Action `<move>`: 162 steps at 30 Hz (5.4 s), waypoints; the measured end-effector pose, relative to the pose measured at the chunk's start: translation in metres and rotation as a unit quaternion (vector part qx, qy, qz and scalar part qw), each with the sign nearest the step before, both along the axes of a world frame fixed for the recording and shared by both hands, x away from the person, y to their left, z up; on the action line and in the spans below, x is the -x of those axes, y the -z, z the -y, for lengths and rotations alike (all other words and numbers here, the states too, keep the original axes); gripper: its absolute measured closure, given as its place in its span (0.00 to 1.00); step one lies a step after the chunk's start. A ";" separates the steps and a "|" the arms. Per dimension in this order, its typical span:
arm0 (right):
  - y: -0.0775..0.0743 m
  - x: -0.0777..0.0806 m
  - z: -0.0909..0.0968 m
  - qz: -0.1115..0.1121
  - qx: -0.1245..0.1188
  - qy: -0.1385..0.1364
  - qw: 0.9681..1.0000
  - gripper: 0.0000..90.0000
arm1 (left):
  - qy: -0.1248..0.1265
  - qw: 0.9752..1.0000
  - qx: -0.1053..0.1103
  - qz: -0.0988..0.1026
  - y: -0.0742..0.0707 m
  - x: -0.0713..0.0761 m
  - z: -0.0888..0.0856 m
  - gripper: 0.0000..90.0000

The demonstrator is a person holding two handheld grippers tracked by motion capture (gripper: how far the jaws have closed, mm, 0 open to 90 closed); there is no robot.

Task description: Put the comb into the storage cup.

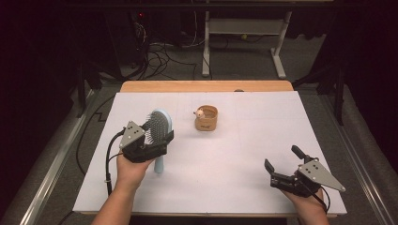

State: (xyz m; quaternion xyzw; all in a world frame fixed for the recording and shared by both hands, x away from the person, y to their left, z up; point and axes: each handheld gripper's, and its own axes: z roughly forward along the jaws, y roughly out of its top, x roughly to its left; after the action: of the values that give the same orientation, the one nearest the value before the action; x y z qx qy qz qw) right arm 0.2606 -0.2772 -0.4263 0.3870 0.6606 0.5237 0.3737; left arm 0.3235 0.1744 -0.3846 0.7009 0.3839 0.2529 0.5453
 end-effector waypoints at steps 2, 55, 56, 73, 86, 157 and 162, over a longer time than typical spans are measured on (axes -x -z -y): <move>-0.002 -0.003 -0.002 -0.001 -0.004 -0.002 1.000 0.02 | 0.001 1.000 -0.002 0.004 -0.002 -0.004 0.000 0.23; -0.064 -0.024 -0.134 -0.010 -0.063 -0.178 0.982 0.01 | 0.097 0.994 -0.018 0.053 0.007 0.032 0.069 0.23; -0.064 -0.023 -0.135 -0.010 -0.063 -0.180 0.982 0.01 | 0.098 0.994 -0.018 0.054 0.008 0.033 0.070 0.23; -0.071 -0.028 -0.164 -0.026 -0.071 -0.210 0.975 0.07 | 0.102 0.992 -0.026 0.064 0.010 0.038 0.079 0.23; -0.070 -0.035 -0.171 -0.053 -0.086 -0.220 0.970 0.21 | 0.096 0.993 -0.030 0.068 0.011 0.039 0.082 0.23; -0.070 -0.037 -0.176 -0.085 -0.087 -0.209 0.970 0.69 | 0.077 0.992 -0.067 0.079 0.011 0.043 0.088 0.22; -0.070 -0.037 -0.177 -0.083 -0.088 -0.208 0.971 0.70 | 0.077 0.992 -0.064 0.080 0.010 0.043 0.088 0.22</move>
State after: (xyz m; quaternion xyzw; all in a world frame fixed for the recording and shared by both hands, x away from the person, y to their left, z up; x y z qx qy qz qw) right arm 0.2972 -0.1007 -0.3558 0.3145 0.7069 0.6118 0.1645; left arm 0.2803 0.0869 -0.3947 0.7395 0.2669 0.2891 0.5462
